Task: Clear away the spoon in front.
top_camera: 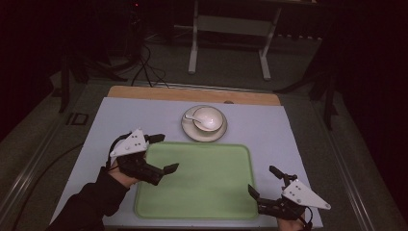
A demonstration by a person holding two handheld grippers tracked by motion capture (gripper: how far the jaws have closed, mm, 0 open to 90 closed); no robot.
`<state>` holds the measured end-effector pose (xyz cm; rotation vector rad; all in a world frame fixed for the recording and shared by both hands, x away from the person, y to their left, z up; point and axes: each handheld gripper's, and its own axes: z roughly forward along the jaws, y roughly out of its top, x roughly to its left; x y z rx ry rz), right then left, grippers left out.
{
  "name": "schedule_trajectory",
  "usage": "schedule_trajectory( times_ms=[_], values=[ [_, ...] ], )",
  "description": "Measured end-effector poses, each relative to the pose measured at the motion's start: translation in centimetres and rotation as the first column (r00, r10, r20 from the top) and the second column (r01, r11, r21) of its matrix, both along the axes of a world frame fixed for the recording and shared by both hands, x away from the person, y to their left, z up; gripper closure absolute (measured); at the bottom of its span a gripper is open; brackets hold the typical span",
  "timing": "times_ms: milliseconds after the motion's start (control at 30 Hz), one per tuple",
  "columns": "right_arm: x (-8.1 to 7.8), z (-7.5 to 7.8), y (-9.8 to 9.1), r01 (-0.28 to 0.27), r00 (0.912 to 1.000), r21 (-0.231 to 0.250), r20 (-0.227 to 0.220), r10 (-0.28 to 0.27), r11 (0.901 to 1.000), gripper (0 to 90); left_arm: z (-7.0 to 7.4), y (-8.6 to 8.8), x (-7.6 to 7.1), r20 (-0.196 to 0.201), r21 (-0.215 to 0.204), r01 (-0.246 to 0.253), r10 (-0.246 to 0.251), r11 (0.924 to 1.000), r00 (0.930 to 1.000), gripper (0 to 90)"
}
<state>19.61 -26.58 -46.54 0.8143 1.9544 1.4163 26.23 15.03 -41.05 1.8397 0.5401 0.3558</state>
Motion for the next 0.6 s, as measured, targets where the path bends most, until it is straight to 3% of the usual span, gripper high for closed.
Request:
schedule_trajectory(
  times_ms=[367,600],
  values=[
    [0.1,-0.1,0.0,-0.003,1.0,0.003,-0.009,0.003,1.0,10.2,-0.9,-1.8,4.0,-0.066,-0.065,-0.079,0.075,0.9947,0.995,10.8],
    [0.2,-0.2,0.0,-0.01,0.9998,0.006,-0.014,0.01,0.9999,10.3,-2.6,-2.8,6.3,-0.096,-0.103,-0.165,0.156,0.9809,0.9832,19.0]
  ],
)
